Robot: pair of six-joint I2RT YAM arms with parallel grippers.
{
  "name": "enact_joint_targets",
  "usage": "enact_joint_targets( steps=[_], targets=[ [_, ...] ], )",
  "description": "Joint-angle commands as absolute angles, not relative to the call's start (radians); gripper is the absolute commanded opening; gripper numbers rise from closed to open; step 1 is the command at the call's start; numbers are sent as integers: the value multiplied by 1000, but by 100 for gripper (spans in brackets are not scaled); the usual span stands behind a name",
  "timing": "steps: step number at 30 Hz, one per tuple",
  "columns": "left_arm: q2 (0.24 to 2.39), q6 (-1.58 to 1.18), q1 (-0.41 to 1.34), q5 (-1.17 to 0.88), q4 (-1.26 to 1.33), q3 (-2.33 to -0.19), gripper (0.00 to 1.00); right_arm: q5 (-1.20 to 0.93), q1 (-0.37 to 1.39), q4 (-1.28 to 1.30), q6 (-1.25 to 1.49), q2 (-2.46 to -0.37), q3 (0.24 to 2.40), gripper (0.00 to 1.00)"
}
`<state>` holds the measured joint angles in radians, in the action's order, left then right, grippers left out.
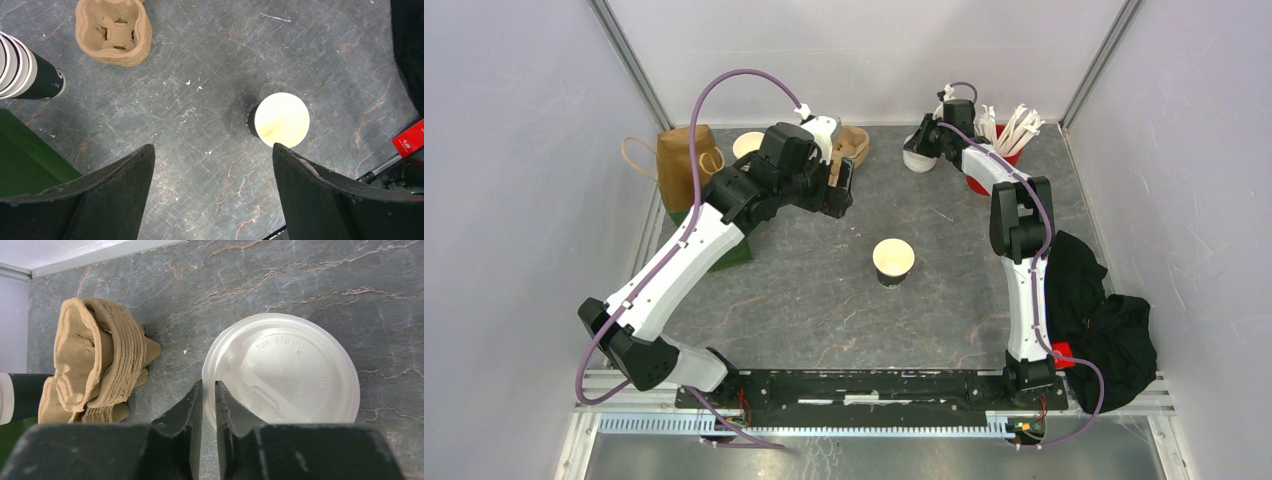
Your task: Pack the takeout coffee
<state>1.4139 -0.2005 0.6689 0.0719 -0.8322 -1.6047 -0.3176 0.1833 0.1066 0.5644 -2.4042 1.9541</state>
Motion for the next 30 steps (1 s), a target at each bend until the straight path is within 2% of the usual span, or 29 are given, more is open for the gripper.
enact_joint_targets(
  steps=[1, 7, 30],
  targets=[
    [1412, -197, 663, 60, -819, -1640, 93, -307, 185, 80, 561, -2397, 1997, 9],
    [1409, -197, 663, 61, -818, -1635, 93, -308, 183, 80, 560, -2384, 2006, 0],
    [1408, -199, 663, 57, -817, -1632, 93, -283, 178, 108, 513, -2269, 1953, 0]
  ],
)
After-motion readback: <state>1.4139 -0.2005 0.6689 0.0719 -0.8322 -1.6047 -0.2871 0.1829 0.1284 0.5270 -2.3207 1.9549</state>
